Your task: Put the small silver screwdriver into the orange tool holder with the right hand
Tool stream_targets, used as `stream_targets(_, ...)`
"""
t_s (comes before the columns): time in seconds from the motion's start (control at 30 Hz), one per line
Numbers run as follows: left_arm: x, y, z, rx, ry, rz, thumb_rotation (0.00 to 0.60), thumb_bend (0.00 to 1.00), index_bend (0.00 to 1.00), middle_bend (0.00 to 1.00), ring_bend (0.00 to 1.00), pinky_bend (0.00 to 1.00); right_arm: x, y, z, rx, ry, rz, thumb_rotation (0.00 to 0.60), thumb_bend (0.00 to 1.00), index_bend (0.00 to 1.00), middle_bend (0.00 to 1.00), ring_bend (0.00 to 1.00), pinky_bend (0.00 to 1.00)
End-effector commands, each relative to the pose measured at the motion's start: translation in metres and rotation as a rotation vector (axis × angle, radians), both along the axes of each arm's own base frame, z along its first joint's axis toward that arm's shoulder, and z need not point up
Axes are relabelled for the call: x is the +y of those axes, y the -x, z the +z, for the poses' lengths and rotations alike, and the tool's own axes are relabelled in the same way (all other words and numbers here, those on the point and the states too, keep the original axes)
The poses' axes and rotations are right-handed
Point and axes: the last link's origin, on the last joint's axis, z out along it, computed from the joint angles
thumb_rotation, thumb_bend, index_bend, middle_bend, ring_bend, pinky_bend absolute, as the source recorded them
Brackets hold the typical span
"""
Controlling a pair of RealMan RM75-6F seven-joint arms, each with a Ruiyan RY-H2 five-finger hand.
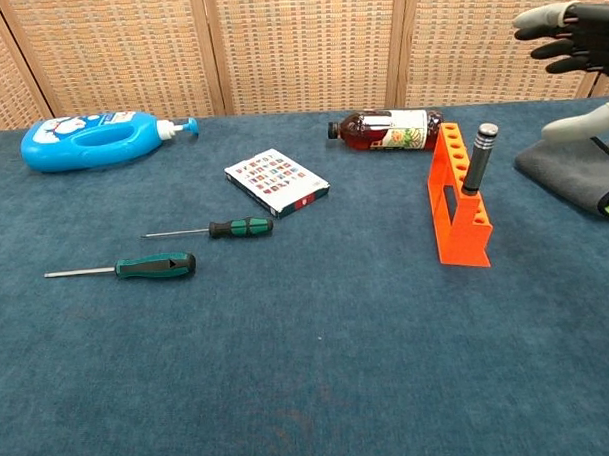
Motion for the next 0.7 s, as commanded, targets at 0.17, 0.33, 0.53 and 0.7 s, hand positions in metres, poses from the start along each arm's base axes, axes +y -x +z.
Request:
stream_targets(0.17,-0.012,0.006,0.006,-0.008,-0.012,-0.004,0.6,0.0,0.0,0.0,0.0,0.0,0.073,0.047,0.046,0.514,0.311,0.008,0.6,0.0,0.0,0.0,0.0,0.0)
stream_targets(0.33,-0.023,0.011,0.008,-0.006,-0.01,-0.012,0.6,0.0,0.0,0.0,0.0,0.0,0.106,0.06,0.054,0.582,0.397,-0.047,0.6,0.0,0.0,0.0,0.0,0.0)
stream_targets(0.53,-0.033,0.019,0.008,0.014,-0.005,-0.014,0.6,0.0,0.0,0.0,0.0,0.0,0.129,0.071,0.055,0.627,0.437,-0.088,0.6,0.0,0.0,0.0,0.0,0.0)
stream_targets(0.7,-0.038,0.02,0.008,0.016,-0.006,-0.026,0.6,0.0,0.0,0.0,0.0,0.0,0.134,0.076,0.058,0.652,0.451,-0.114,0.6,0.0,0.0,0.0,0.0,0.0)
